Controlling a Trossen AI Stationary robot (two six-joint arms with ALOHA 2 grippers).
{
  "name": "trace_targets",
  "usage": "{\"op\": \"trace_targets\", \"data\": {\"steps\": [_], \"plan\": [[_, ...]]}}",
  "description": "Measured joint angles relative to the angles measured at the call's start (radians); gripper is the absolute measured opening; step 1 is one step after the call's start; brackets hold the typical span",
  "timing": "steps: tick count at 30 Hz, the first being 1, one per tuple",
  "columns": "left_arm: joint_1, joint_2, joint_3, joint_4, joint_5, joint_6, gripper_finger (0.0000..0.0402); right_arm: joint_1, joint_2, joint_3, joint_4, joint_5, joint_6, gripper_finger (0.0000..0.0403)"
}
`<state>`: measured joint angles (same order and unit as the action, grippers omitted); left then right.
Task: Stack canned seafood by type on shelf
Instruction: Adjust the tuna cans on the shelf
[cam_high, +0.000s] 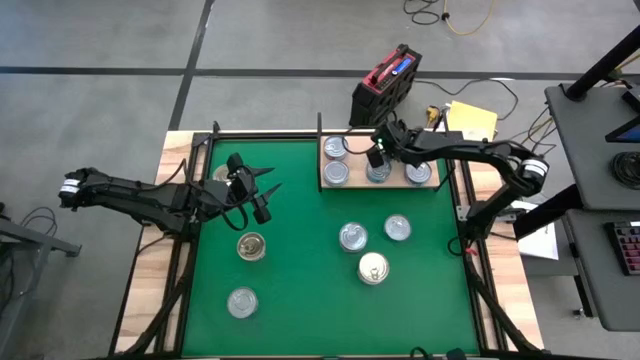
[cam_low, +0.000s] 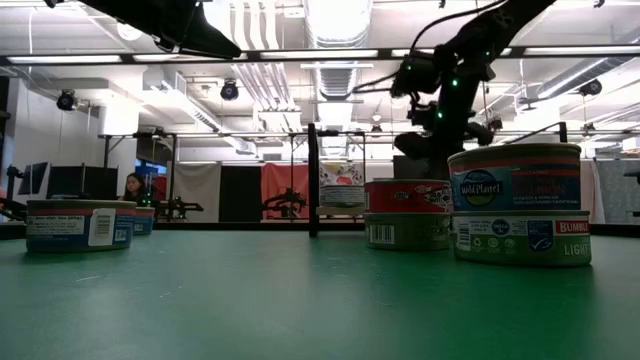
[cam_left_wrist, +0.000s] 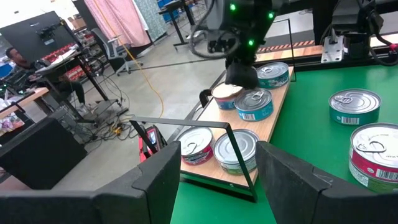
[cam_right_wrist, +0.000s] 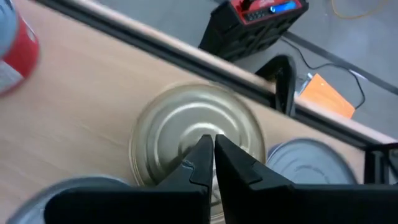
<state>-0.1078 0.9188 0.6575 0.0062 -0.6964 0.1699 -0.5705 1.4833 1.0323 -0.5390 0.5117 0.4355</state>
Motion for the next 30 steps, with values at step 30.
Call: {"op": "trace_targets", "data": {"steps": [30], "plan": [[0.0,0.0,0.0,0.0,0.0,-0.004,0.0192,0.2,-0.043,-0.03,-0.034,-0.229,0.131,0.0009]]}}
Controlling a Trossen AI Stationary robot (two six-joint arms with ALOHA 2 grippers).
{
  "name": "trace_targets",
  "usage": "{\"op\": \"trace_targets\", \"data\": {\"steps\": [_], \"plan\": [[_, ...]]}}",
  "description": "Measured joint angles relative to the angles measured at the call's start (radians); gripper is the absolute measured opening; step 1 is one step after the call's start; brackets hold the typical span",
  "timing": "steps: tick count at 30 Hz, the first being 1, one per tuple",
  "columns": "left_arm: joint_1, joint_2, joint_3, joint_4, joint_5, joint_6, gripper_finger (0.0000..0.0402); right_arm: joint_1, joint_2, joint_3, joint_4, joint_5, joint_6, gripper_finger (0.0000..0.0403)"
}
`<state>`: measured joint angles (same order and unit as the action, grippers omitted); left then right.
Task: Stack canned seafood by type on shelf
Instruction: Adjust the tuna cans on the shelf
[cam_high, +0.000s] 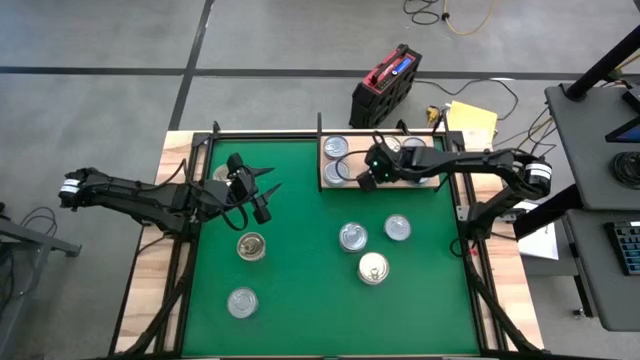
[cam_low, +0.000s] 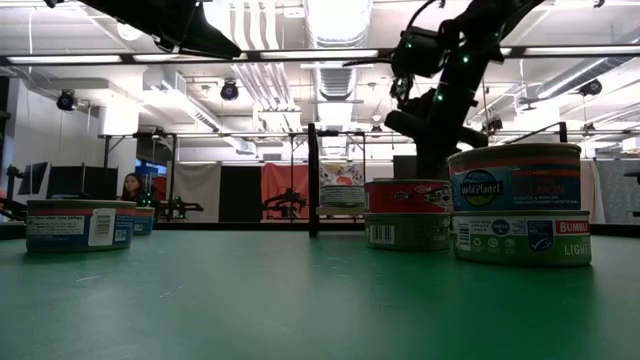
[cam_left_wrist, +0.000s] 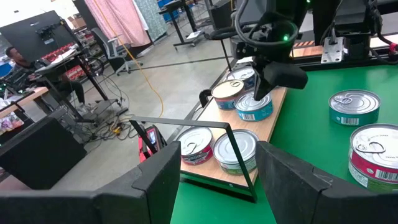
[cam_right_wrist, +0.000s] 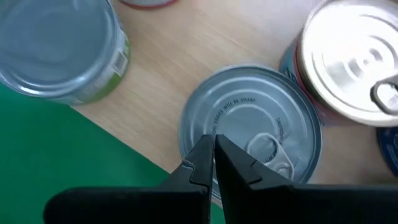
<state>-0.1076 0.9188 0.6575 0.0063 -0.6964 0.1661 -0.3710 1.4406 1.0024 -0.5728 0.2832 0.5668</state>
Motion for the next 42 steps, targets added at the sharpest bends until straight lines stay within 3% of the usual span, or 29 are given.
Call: {"op": "trace_targets", "data": {"steps": [42], "plan": [[0.0,0.0,0.0,0.0,0.0,0.0,0.0192,0.0,-0.014,-0.023,-0.179,0.005,0.081,0.0009]]}}
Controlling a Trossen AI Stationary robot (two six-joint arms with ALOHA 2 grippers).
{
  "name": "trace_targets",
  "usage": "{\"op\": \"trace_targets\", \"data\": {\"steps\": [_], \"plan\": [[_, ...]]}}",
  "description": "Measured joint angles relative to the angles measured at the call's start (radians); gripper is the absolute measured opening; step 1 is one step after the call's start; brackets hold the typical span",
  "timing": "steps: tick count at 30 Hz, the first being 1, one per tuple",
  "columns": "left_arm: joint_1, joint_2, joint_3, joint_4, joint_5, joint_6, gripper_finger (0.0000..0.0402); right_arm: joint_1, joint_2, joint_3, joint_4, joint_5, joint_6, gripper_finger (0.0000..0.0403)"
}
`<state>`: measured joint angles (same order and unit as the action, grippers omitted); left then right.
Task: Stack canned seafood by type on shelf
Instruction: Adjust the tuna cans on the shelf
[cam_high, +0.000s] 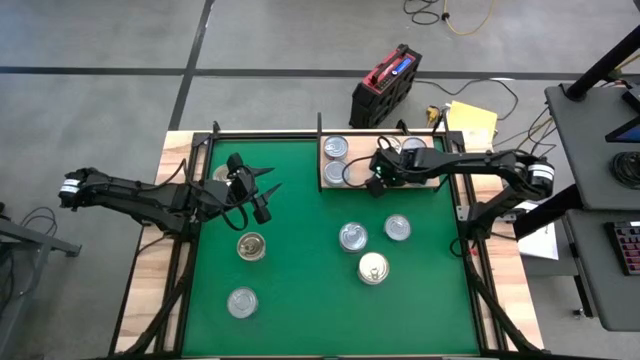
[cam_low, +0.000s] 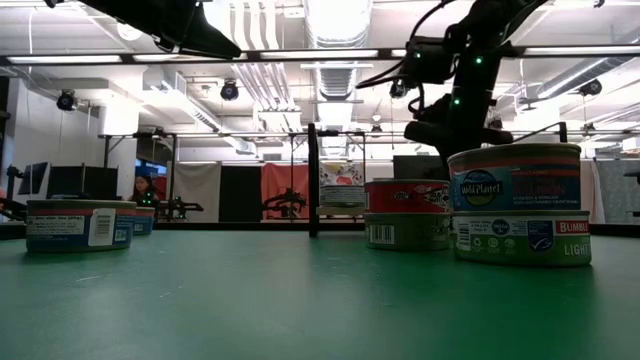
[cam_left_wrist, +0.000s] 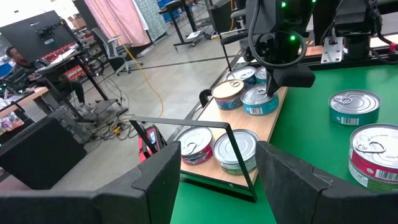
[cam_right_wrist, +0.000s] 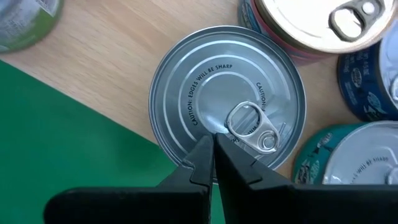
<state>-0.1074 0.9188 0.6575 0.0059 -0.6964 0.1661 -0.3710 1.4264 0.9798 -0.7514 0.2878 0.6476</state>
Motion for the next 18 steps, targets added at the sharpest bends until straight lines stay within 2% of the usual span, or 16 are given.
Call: {"op": "trace_targets", "data": {"steps": [18], "plan": [[0.0,0.0,0.0,0.0,0.0,0.0,0.0192,-0.002,-0.011,0.005,-0.005,0.026,-0.003,0.0009]]}}
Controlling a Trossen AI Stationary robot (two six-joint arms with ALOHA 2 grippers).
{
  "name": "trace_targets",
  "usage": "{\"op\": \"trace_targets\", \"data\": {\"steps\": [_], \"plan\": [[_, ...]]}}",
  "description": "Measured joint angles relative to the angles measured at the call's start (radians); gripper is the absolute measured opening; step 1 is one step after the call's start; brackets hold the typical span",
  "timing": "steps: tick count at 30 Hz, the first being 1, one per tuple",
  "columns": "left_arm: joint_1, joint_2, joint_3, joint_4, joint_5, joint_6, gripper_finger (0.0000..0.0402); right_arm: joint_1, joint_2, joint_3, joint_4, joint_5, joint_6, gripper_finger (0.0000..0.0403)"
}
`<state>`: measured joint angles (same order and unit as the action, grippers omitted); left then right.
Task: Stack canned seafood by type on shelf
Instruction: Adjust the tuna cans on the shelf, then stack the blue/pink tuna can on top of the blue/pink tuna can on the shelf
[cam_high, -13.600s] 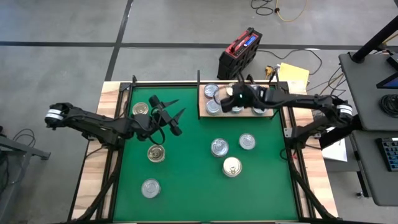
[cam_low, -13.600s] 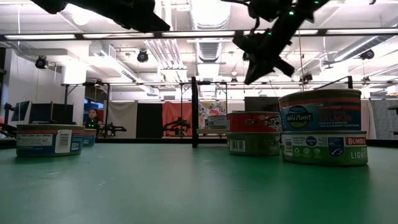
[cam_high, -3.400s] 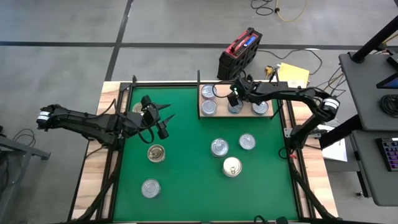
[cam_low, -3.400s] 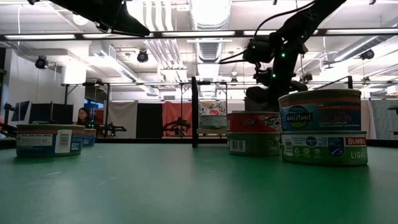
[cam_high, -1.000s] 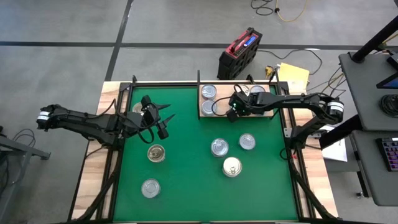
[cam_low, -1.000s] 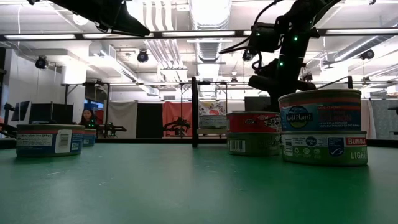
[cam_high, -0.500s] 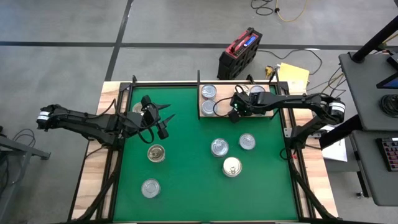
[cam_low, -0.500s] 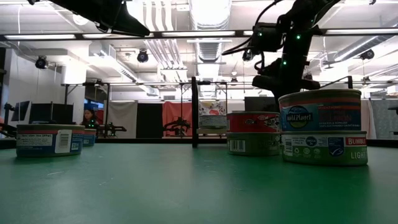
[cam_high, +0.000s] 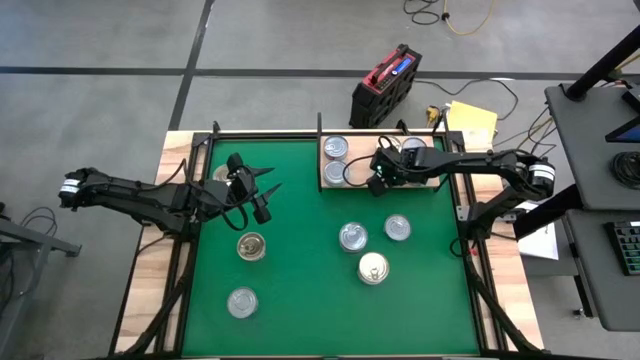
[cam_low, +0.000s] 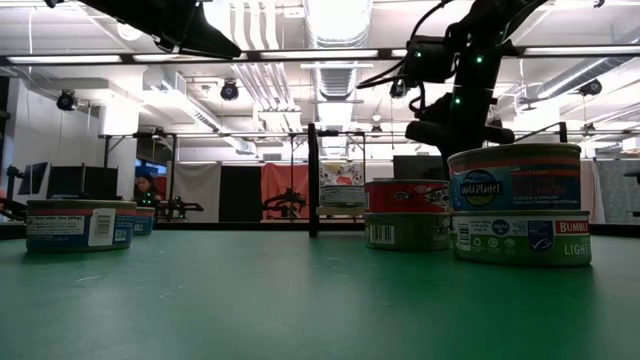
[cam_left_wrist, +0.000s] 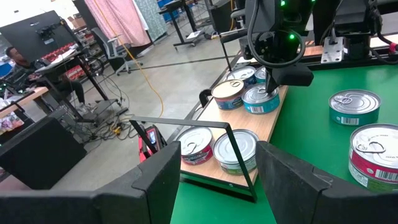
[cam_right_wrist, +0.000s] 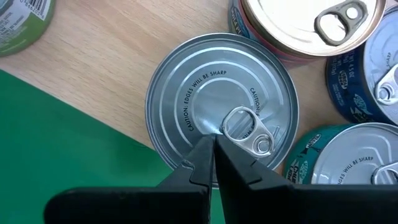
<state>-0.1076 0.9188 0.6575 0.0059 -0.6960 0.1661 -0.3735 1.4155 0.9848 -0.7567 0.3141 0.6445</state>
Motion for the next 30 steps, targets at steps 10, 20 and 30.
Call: {"op": "trace_targets", "data": {"steps": [10,20,30], "plan": [[0.0,0.0,0.0,0.001,0.0,-0.001,0.0192,0.035,-0.044,0.035,0.007,0.027,-0.008,0.0009],[0.0,0.0,0.0,0.0,0.001,-0.07,0.0192,0.156,-0.168,0.04,0.006,0.027,-0.009,0.0009],[-0.001,0.0,0.0,0.034,0.2,-0.15,0.0192,0.374,-0.199,0.029,0.012,0.027,0.053,0.0009]]}}
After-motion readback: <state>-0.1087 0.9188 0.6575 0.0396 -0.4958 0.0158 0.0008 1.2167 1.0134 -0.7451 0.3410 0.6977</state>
